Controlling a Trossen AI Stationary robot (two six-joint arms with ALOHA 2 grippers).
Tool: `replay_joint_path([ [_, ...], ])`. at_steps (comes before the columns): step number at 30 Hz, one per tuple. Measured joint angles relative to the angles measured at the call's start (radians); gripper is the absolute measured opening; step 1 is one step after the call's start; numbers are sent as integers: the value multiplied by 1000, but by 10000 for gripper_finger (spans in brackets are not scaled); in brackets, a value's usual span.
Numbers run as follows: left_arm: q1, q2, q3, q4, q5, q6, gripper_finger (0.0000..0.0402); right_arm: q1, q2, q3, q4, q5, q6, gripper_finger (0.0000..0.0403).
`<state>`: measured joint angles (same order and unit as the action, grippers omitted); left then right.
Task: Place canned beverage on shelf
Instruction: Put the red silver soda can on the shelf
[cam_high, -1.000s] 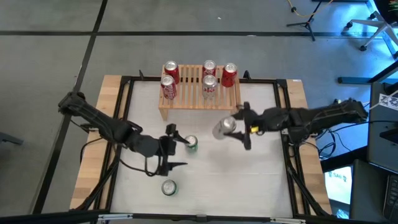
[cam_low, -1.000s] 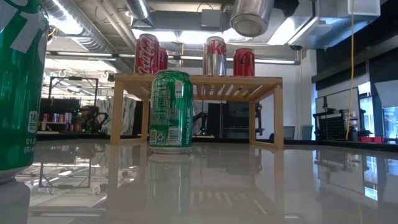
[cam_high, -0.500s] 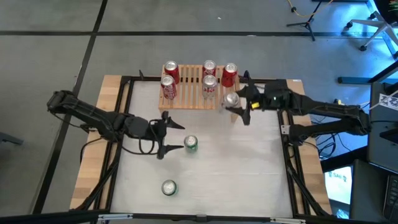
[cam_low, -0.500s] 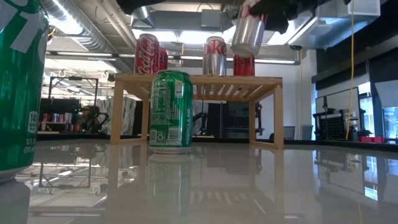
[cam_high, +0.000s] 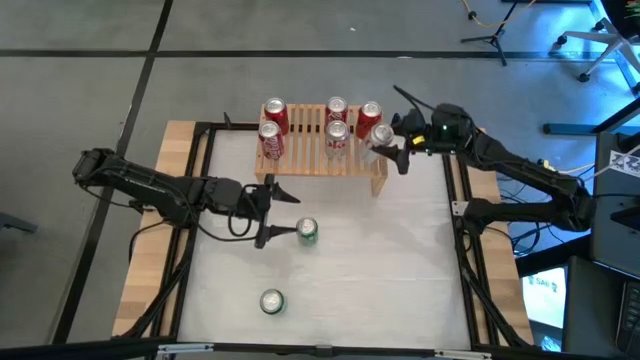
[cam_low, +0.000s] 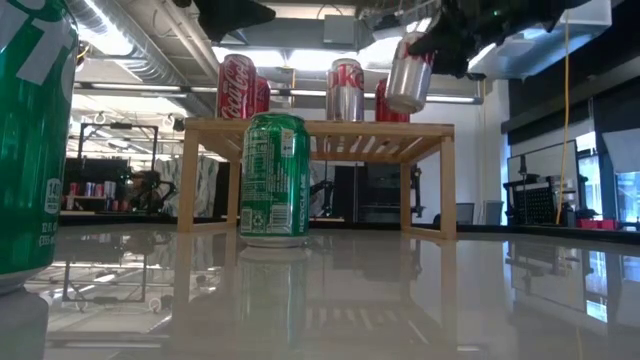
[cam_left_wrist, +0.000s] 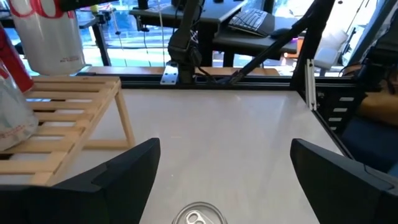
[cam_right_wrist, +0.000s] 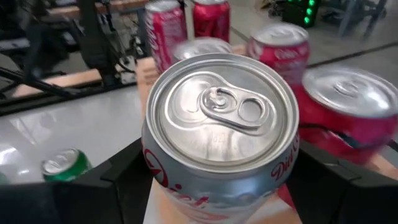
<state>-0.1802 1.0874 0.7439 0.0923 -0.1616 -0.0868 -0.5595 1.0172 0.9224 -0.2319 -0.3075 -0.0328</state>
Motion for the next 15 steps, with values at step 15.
replay_joint_path([
  [15, 8, 0, 0, -1, 0, 10, 351, -24, 107, 1, 15, -1, -25, 293],
])
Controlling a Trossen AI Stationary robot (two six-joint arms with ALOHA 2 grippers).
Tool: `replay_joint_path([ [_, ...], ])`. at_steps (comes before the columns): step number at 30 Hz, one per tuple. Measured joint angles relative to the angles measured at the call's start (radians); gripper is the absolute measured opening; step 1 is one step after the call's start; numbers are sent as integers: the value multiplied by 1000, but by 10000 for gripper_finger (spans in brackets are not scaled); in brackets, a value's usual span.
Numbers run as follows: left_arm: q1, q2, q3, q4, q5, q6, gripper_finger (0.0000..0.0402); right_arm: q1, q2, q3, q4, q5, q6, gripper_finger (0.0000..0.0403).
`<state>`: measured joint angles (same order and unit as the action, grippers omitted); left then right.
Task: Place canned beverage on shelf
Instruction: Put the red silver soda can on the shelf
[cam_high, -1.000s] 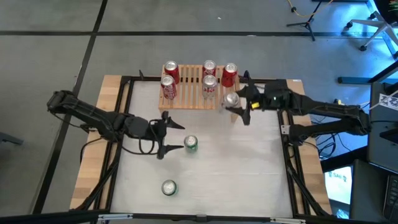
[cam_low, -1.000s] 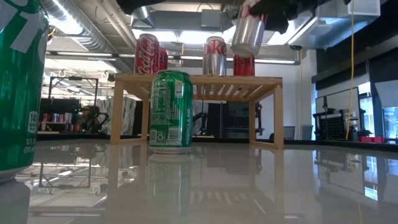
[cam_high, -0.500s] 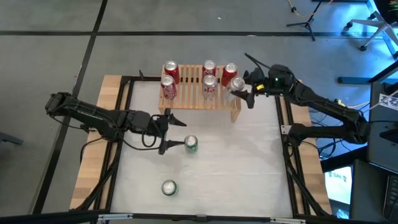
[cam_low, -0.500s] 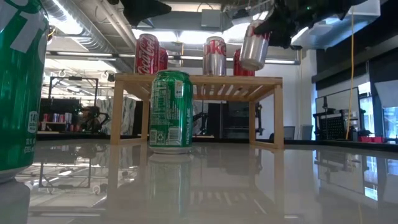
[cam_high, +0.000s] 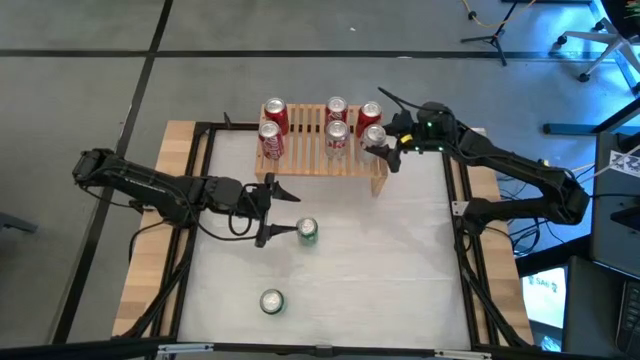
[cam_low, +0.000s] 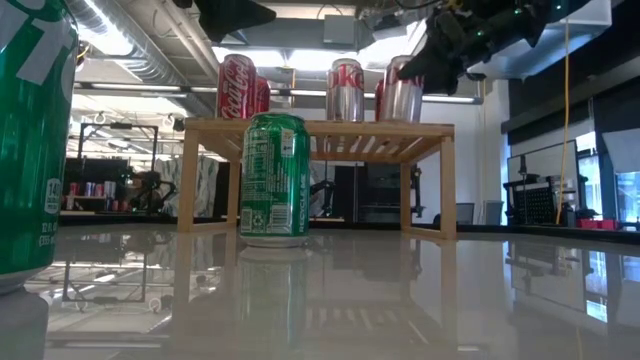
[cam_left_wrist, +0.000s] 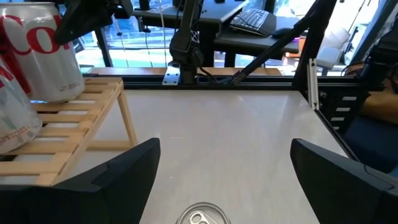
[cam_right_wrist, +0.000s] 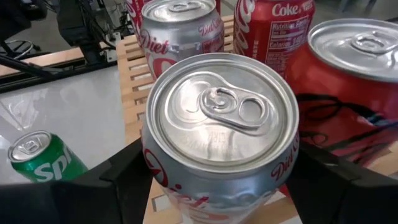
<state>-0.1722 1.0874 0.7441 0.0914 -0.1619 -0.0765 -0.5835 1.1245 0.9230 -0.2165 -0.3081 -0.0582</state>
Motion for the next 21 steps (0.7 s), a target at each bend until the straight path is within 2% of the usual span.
replay_joint_path([
  [21, 0, 0, 0, 0, 0, 1, 351, 0, 5, 0, 0, 11, -3, 307],
])
